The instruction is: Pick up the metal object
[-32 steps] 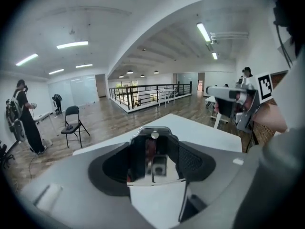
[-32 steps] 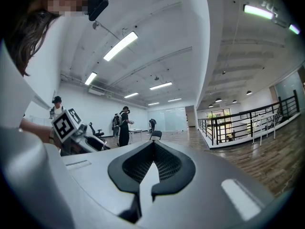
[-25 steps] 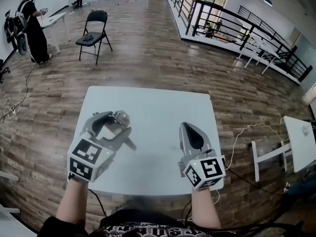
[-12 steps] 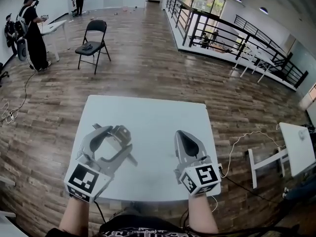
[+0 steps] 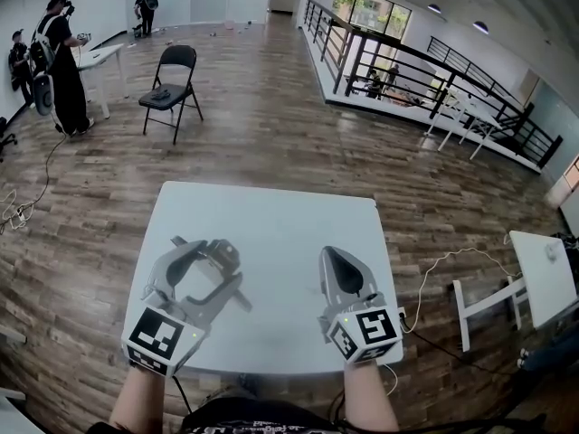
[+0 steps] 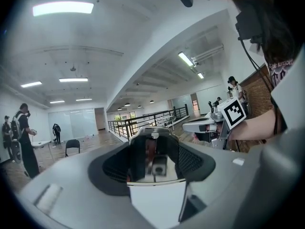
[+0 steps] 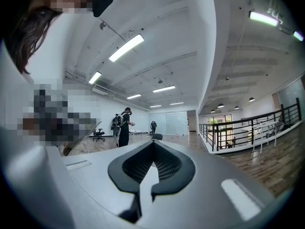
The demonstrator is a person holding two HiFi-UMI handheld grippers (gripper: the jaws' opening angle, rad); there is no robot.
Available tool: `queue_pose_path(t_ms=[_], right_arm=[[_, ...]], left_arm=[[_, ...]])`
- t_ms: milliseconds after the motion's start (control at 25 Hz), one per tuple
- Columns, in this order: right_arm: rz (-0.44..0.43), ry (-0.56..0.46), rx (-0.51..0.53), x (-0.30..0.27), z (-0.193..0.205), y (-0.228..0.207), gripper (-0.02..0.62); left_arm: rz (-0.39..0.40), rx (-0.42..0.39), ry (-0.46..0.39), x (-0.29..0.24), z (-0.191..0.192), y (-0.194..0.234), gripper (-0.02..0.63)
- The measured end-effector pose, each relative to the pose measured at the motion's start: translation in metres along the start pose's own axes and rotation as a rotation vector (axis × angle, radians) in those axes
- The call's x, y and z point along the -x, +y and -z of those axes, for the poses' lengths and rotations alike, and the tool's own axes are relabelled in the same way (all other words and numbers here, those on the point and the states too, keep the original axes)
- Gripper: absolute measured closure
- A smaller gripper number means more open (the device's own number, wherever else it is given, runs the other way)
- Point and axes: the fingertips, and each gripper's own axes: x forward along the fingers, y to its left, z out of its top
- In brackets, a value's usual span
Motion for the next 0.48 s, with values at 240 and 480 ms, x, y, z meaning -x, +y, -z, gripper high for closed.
queue_pose_path(t_ms=[240, 480], right_arm=[[0.009, 0.0, 0.005, 0.0004, 0.0002, -0.001, 0.586], [0.005, 0.007, 0.01, -0.0006, 0.0, -0.001, 0.586]], left_arm=[[-0.007, -0.011, 0.005, -0.0009, 0.0013, 0.0005, 0.314], [-0.003, -0.009, 0.018, -0.0037, 0.005, 0.0002, 0.314]])
